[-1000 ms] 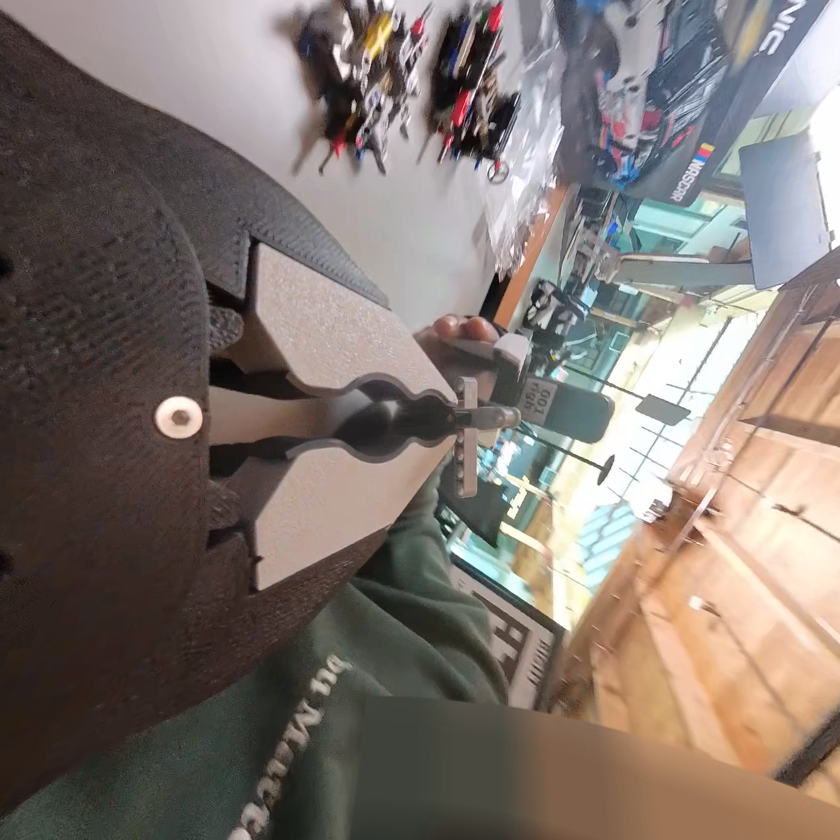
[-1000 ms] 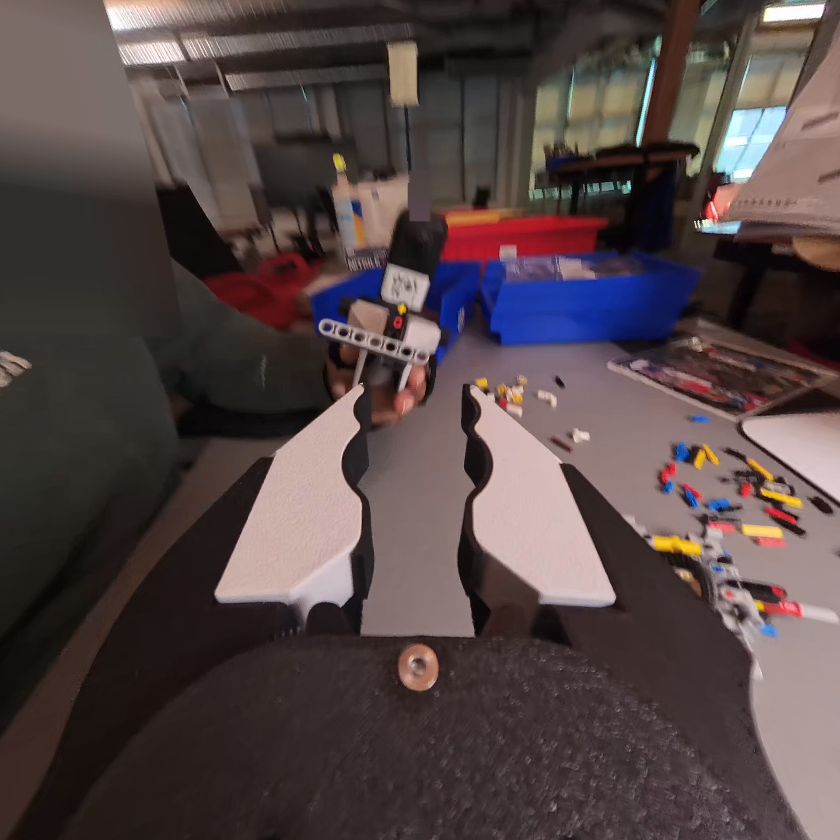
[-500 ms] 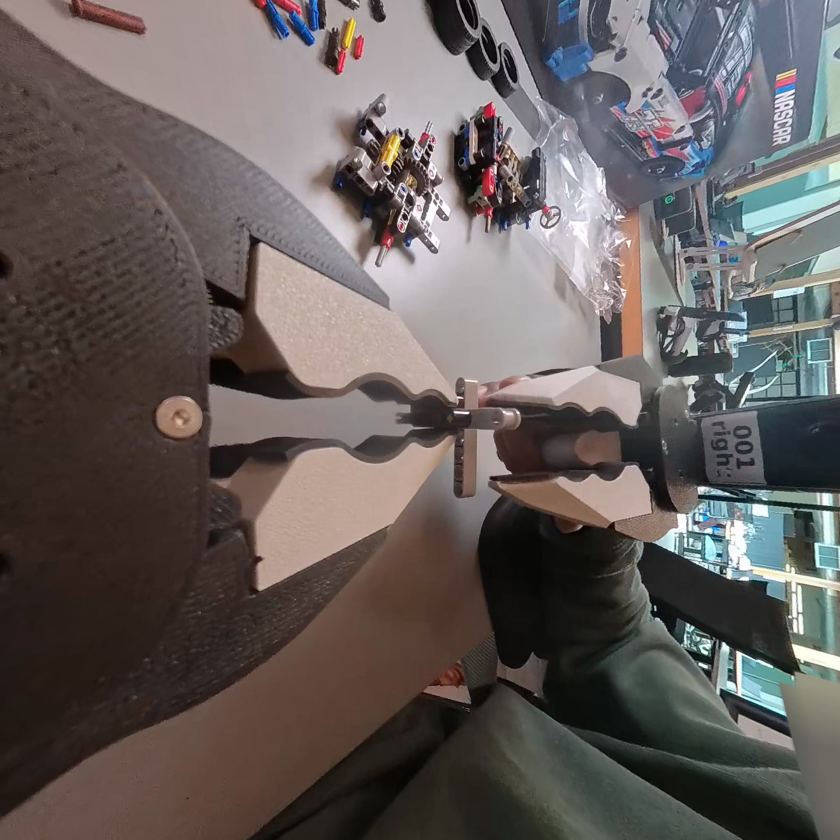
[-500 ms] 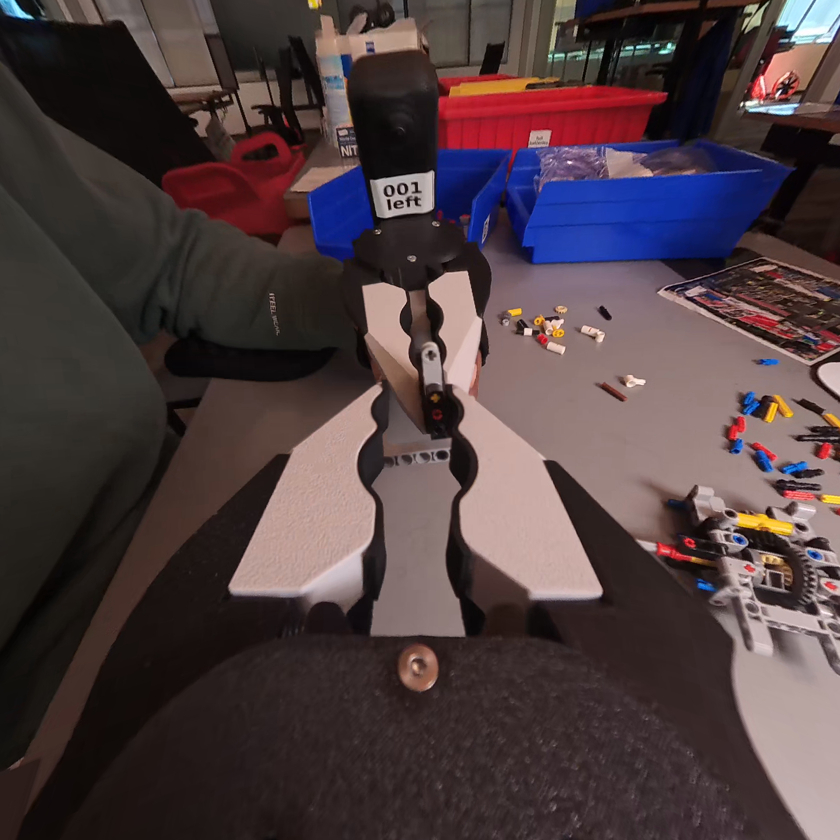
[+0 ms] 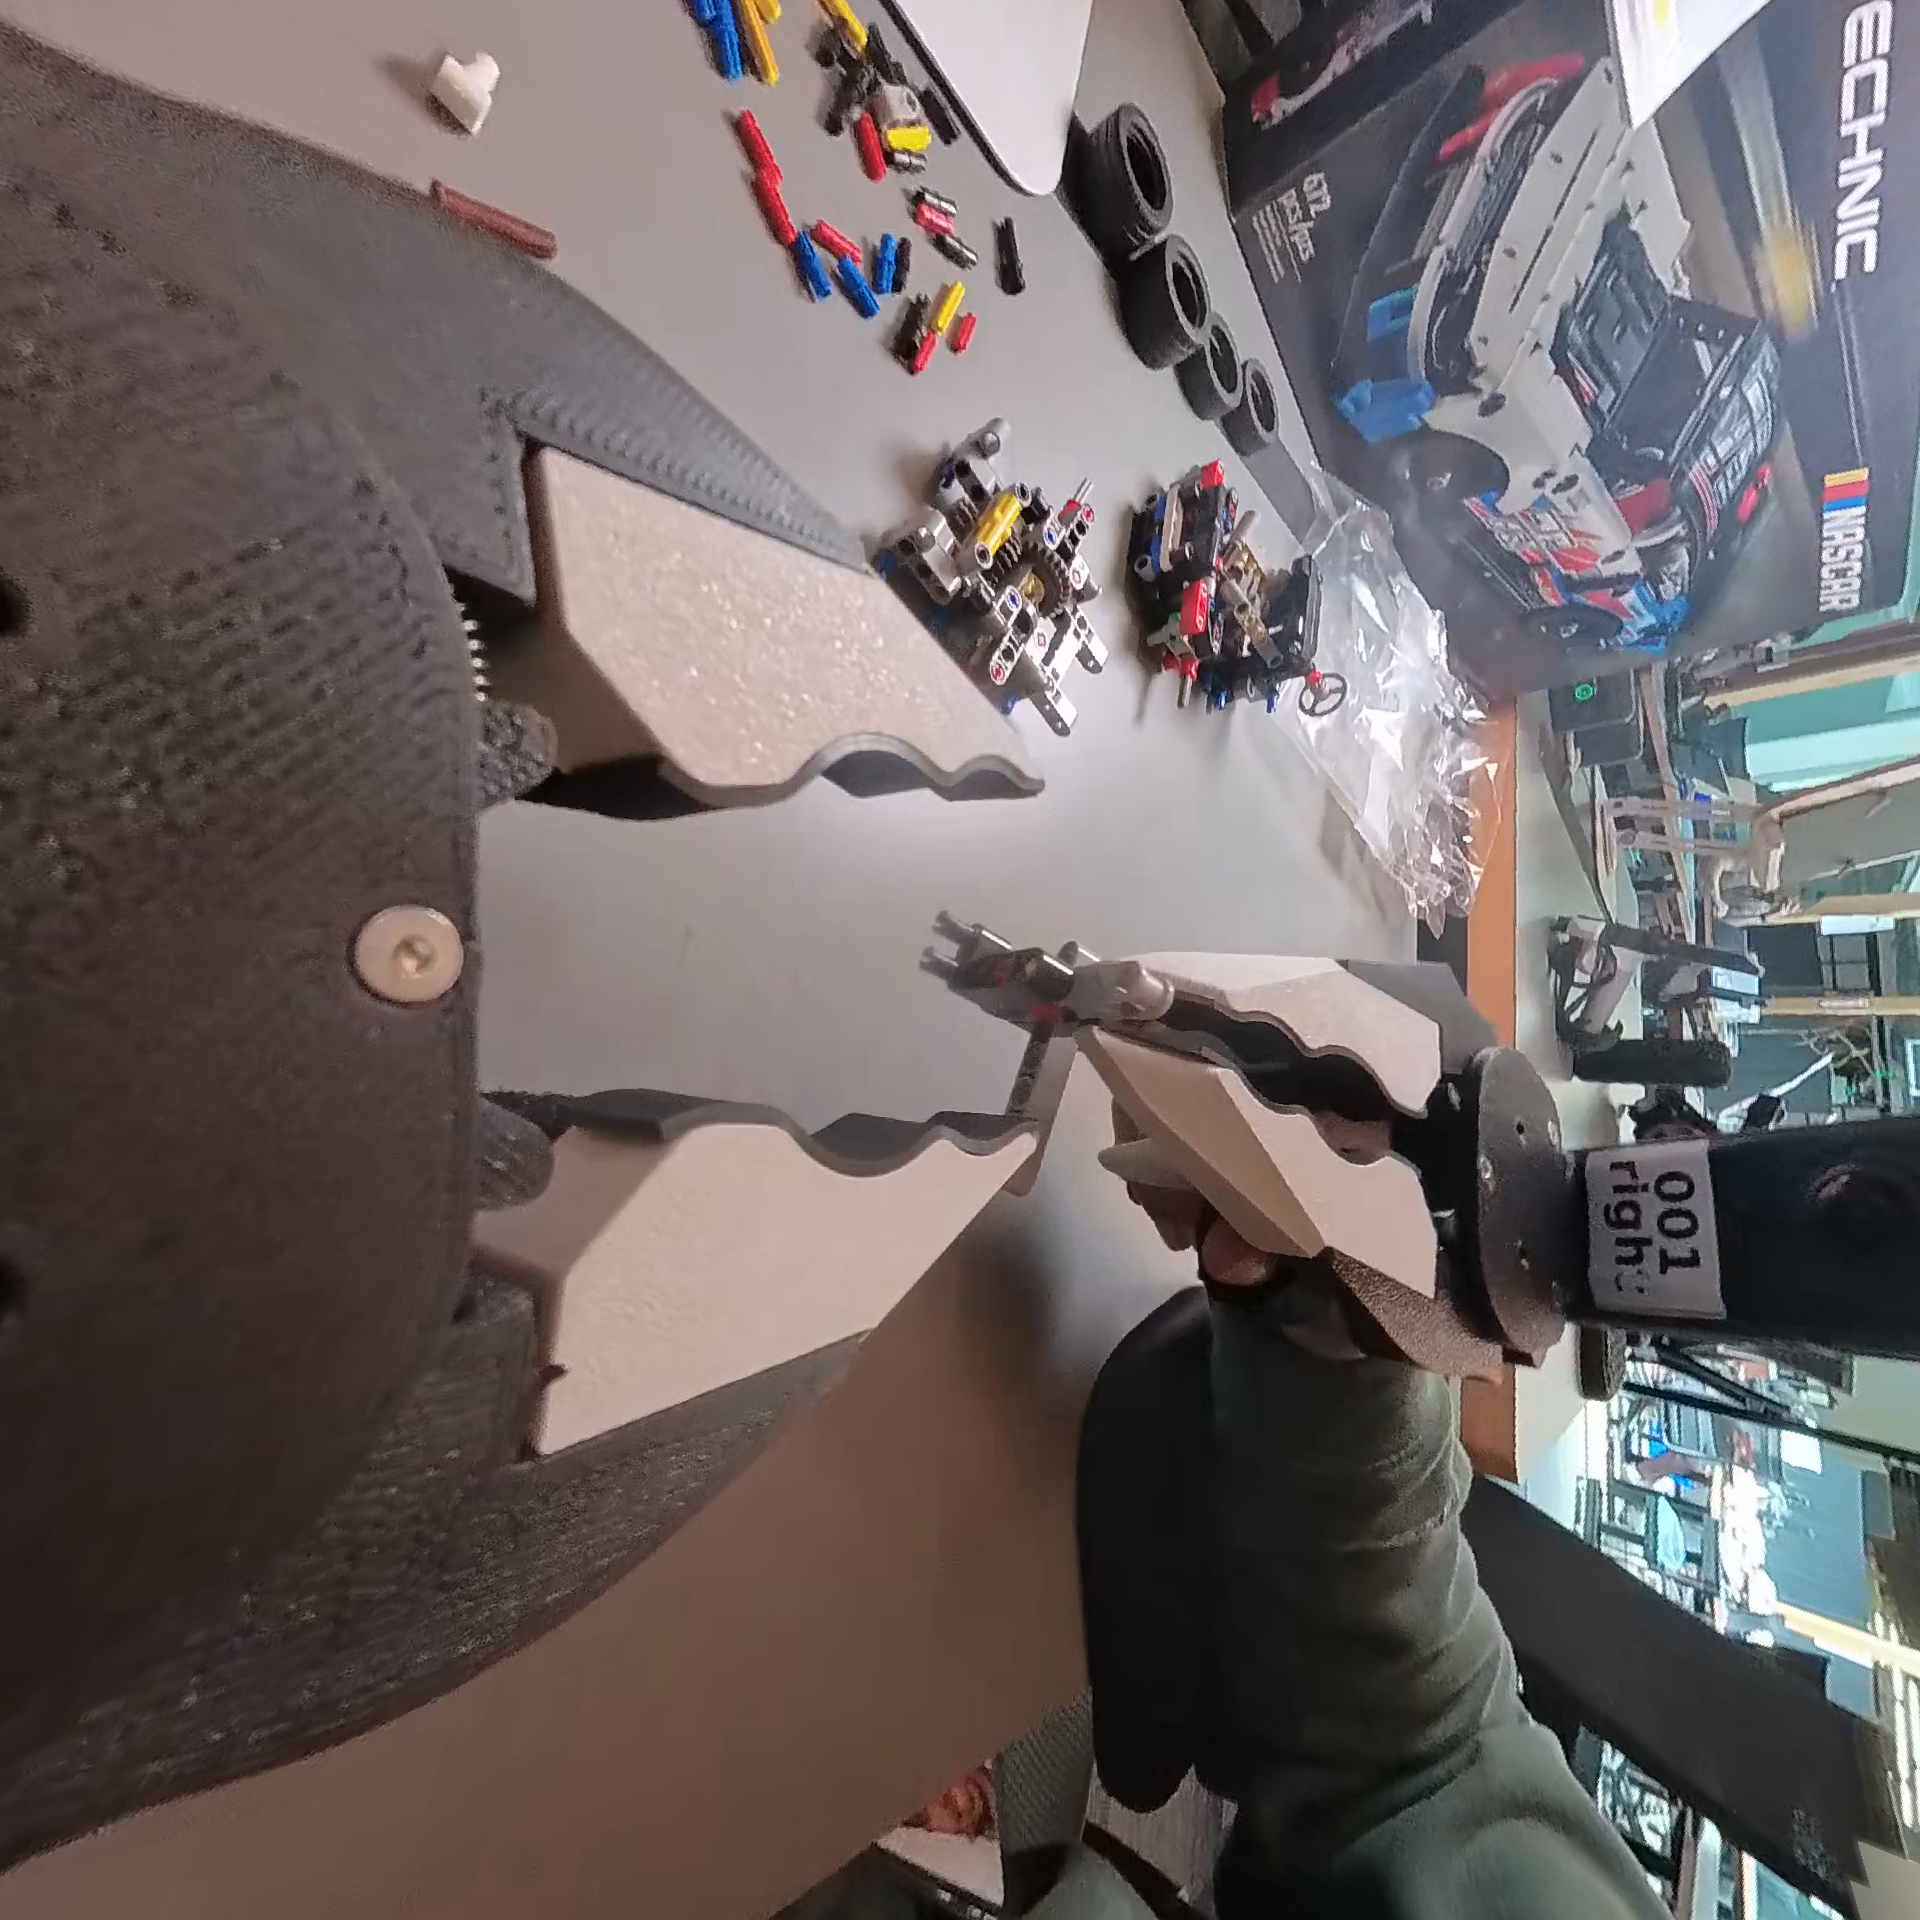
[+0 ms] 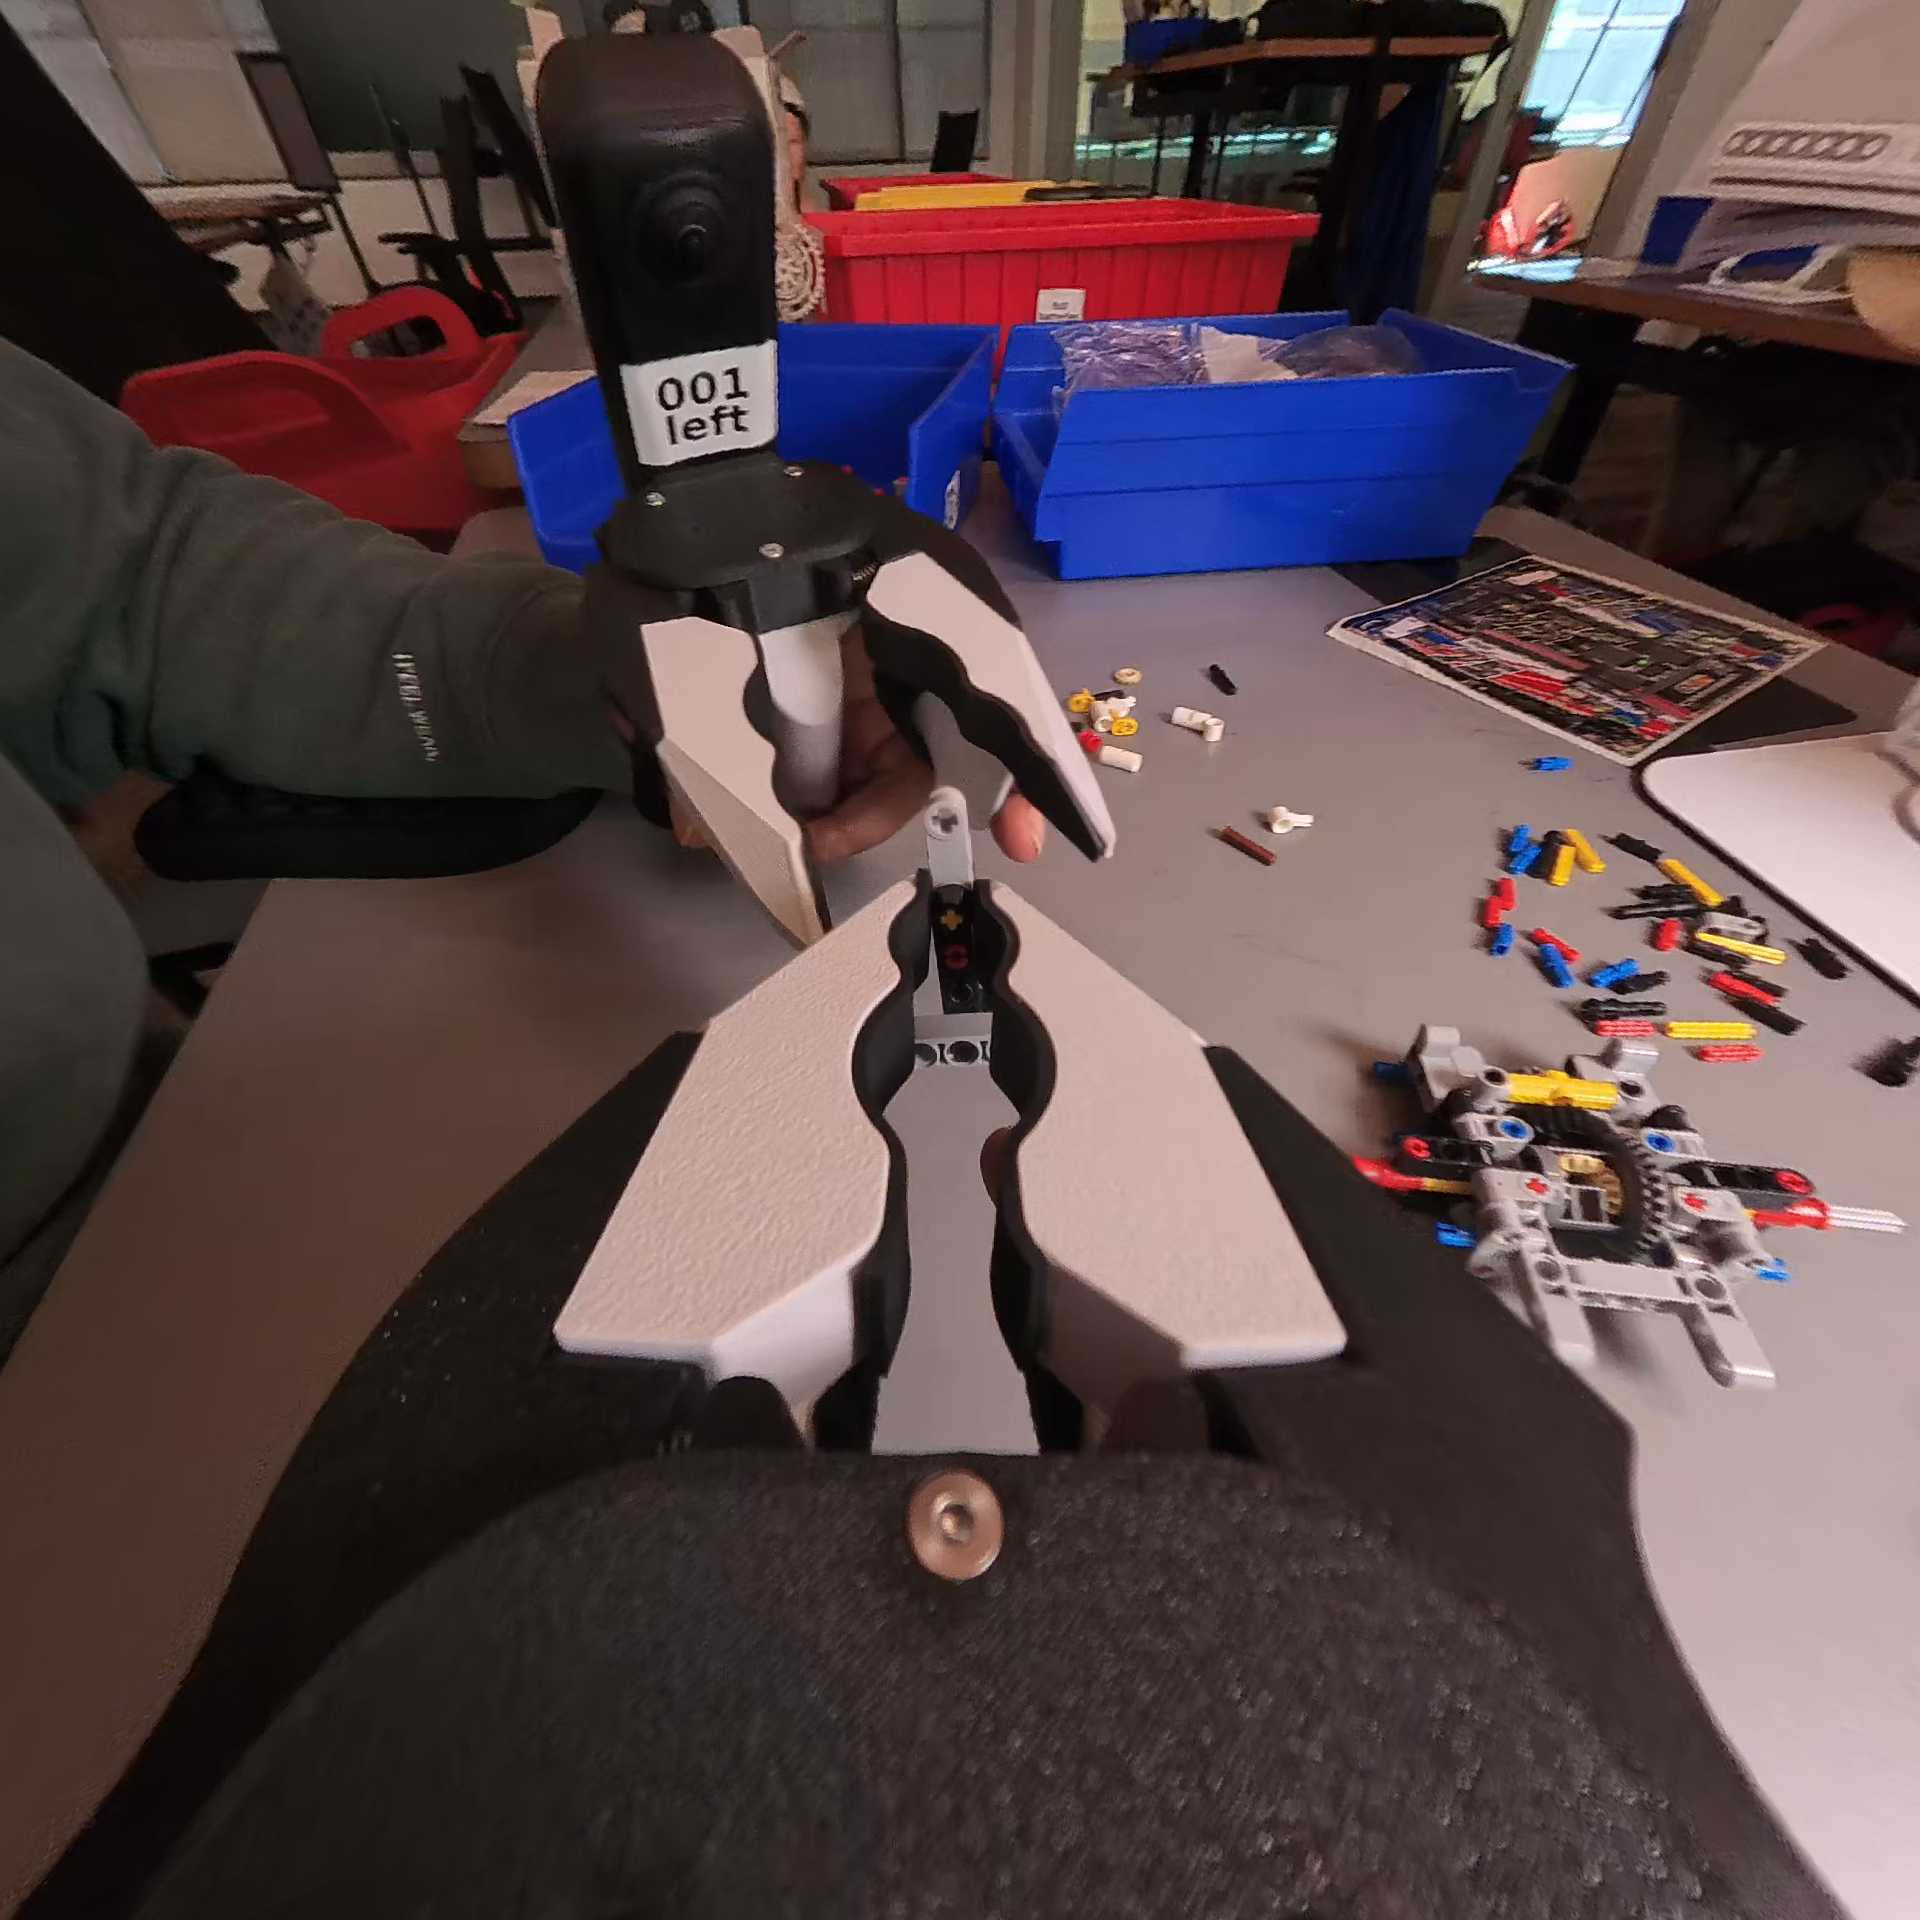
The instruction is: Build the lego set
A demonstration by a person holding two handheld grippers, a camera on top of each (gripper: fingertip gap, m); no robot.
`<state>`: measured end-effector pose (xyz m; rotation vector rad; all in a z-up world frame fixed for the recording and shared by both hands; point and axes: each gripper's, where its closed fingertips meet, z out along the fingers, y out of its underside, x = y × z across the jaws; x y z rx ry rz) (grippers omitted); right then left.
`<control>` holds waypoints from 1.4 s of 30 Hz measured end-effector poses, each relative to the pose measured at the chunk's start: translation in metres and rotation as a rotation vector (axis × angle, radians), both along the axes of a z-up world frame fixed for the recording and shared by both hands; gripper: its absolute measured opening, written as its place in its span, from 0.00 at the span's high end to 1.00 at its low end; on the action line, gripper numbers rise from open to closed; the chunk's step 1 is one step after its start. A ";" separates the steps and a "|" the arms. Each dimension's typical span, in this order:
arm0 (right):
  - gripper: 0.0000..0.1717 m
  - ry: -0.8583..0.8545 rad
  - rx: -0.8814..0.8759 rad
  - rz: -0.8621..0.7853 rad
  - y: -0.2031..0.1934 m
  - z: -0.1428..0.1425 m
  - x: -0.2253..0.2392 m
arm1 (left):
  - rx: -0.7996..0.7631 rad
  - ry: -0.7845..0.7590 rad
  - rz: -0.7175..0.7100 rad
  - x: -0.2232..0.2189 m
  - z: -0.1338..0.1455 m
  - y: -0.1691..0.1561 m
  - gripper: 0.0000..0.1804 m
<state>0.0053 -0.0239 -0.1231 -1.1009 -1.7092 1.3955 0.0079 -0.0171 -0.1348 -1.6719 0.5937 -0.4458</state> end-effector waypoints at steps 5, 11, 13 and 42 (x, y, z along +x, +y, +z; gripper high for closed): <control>0.97 0.075 0.049 -0.129 0.021 0.004 -0.007 | 0.000 0.015 0.181 -0.025 -0.003 0.012 0.71; 0.97 0.159 0.139 -0.327 0.045 0.008 -0.015 | 0.034 -0.074 0.273 -0.039 0.007 0.016 0.76; 0.97 0.180 0.126 -0.361 0.044 0.012 -0.017 | 0.043 -0.092 0.285 -0.038 0.010 0.016 0.77; 0.89 0.283 0.090 -0.273 0.019 0.032 -0.012 | 0.000 -0.006 0.162 -0.022 -0.002 0.008 0.87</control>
